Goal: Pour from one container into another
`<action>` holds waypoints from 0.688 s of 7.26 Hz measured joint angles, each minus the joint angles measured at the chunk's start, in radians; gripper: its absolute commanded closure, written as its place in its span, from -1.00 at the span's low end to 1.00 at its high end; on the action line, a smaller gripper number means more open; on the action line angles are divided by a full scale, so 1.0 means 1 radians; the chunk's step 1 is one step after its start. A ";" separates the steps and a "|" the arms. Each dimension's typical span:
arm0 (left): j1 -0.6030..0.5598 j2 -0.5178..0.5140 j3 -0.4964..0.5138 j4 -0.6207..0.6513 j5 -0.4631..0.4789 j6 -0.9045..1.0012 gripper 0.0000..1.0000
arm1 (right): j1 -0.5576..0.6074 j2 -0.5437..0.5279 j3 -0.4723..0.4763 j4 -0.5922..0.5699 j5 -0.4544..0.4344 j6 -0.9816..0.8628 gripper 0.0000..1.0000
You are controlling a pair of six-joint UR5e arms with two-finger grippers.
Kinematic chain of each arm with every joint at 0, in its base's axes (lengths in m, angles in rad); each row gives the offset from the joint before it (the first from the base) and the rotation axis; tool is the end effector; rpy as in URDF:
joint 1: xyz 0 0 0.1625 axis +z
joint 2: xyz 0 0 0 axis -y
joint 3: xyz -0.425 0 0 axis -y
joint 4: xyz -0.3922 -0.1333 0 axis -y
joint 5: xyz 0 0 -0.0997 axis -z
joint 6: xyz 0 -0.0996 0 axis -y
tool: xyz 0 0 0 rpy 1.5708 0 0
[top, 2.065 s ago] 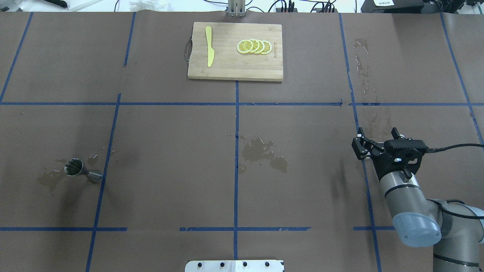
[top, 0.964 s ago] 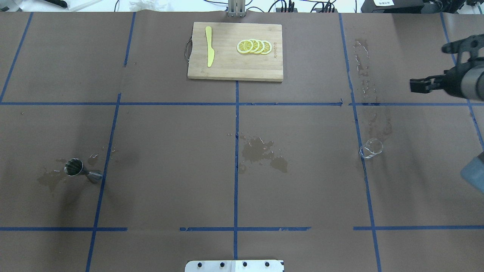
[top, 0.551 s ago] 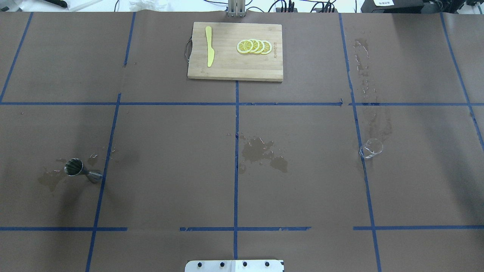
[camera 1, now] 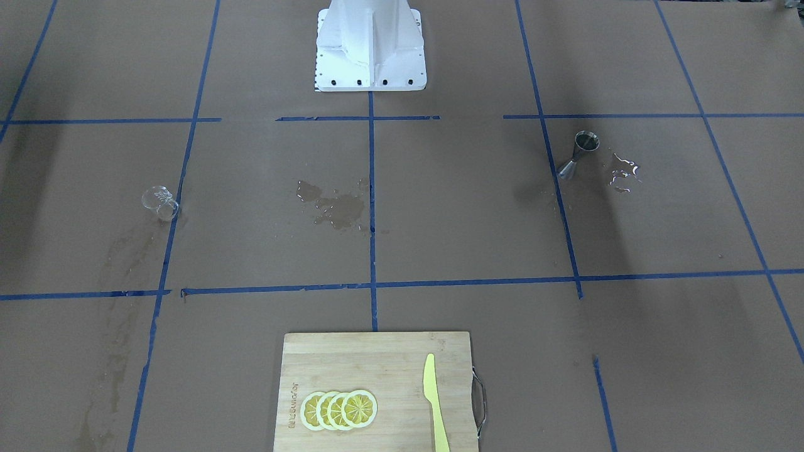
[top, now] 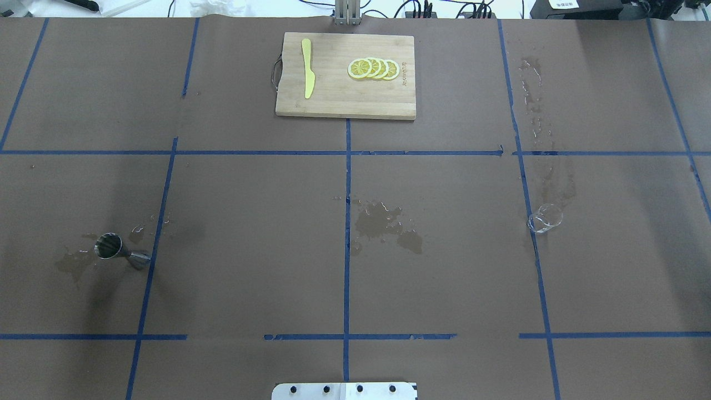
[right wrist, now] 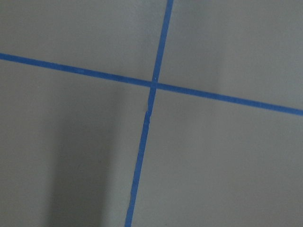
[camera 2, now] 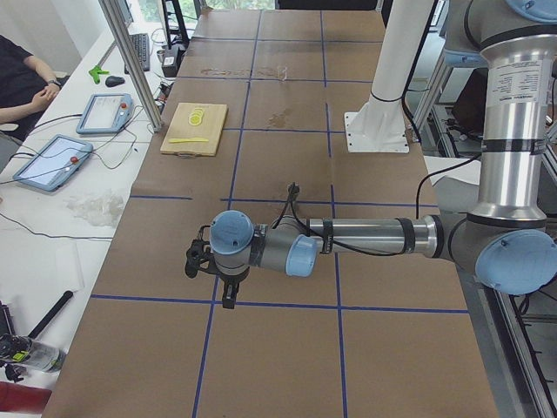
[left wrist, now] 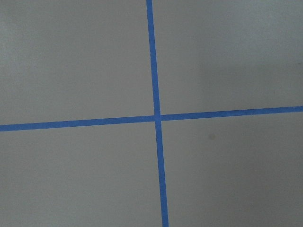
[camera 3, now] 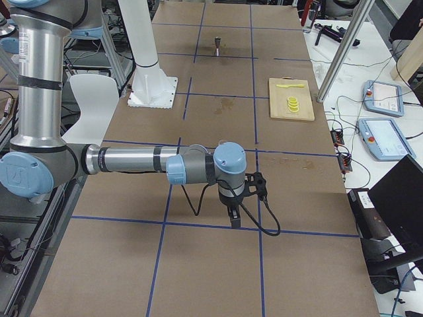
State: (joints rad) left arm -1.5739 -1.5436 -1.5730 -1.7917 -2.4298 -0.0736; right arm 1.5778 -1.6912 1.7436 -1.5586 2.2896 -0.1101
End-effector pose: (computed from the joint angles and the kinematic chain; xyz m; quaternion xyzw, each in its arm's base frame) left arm -0.0594 -0.4908 0.6415 0.0743 0.4173 0.0060 0.9057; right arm 0.0708 -0.4445 0.6322 0.0508 -0.3492 -0.0596 0.9338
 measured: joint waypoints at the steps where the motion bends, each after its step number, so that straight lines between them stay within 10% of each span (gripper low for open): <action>1: 0.000 -0.001 0.000 0.000 0.000 0.000 -1.00 | 0.000 -0.005 0.003 -0.040 0.002 0.000 -1.00; 5: 0.000 -0.001 0.003 -0.001 0.000 0.001 -1.00 | 0.001 -0.010 0.008 -0.058 0.010 -0.002 -1.00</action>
State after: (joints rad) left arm -1.5739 -1.5450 -1.5699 -1.7930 -2.4298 -0.0725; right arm 1.5784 -1.7008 1.7517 -1.6164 2.2997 -0.1121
